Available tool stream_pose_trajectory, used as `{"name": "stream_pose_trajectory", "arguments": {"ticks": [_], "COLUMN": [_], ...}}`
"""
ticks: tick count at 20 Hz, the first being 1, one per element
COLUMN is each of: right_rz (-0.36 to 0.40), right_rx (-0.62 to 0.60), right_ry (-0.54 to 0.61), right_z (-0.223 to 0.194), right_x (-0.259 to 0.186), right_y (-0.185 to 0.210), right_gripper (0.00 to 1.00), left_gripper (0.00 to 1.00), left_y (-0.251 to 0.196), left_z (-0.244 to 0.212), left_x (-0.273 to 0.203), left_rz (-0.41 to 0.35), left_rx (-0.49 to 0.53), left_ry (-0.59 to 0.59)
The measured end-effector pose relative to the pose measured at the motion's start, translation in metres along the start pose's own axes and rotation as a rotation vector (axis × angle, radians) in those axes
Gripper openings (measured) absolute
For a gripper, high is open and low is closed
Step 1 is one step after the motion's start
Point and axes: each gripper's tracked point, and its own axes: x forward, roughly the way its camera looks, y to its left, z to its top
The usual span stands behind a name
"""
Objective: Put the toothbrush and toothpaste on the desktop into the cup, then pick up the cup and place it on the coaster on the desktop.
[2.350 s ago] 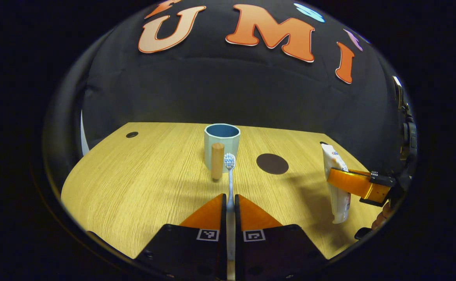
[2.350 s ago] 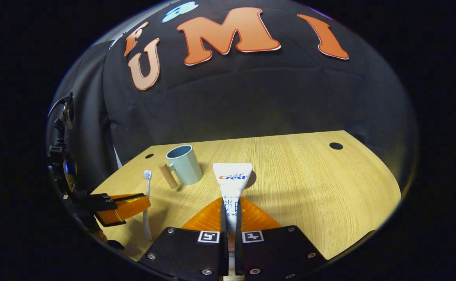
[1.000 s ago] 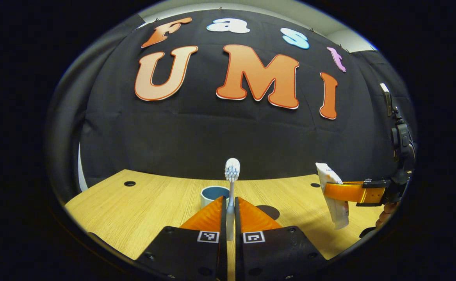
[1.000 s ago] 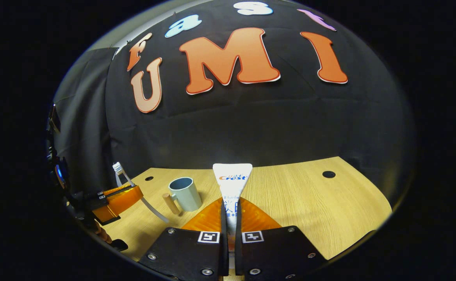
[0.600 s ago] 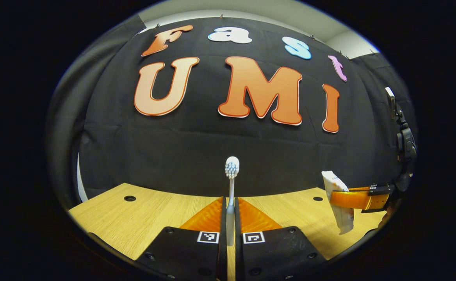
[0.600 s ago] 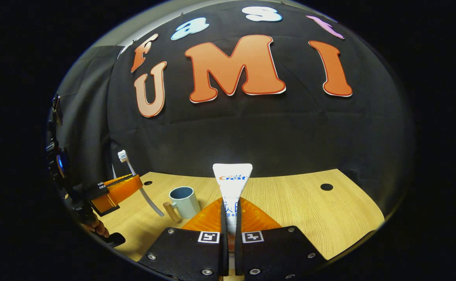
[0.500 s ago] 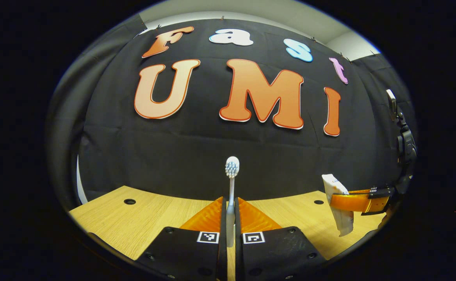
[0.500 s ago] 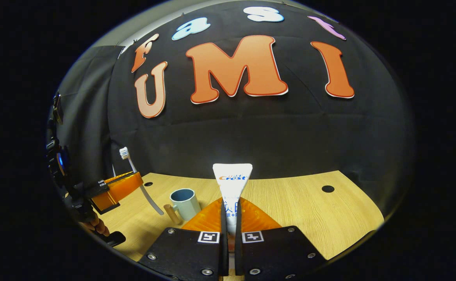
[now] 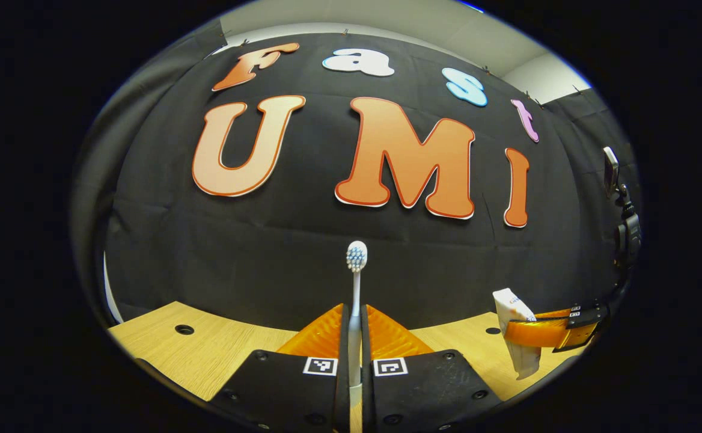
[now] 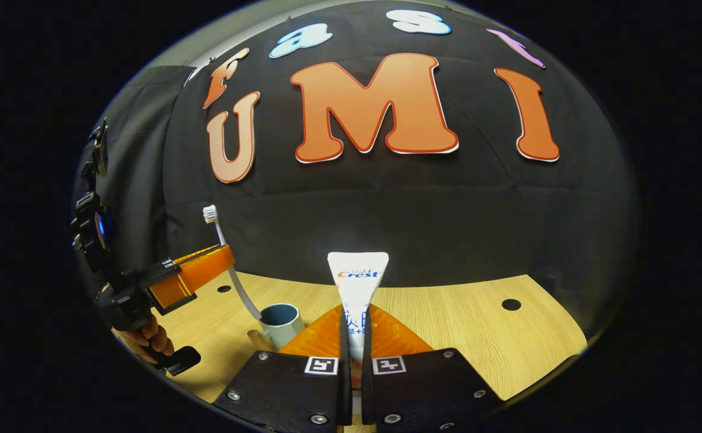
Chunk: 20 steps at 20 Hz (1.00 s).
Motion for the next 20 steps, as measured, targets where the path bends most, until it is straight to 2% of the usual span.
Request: {"name": "stream_pose_trajectory", "arguments": {"ticks": [7, 20], "right_rz": [0.012, 0.088], "right_rx": [0.016, -0.007], "right_ry": [0.005, -0.024], "right_z": [-0.002, 0.008], "right_x": [0.028, 0.047], "right_y": [0.005, 0.039], "right_gripper": [0.06, 0.06], "left_gripper": [0.07, 0.07], "left_y": [0.011, 0.021], "left_z": [-0.032, -0.105], "left_x": [0.032, 0.045], "left_rz": [0.018, 0.042], "left_rx": [-0.013, 0.006], "left_ry": [0.045, 0.224]}}
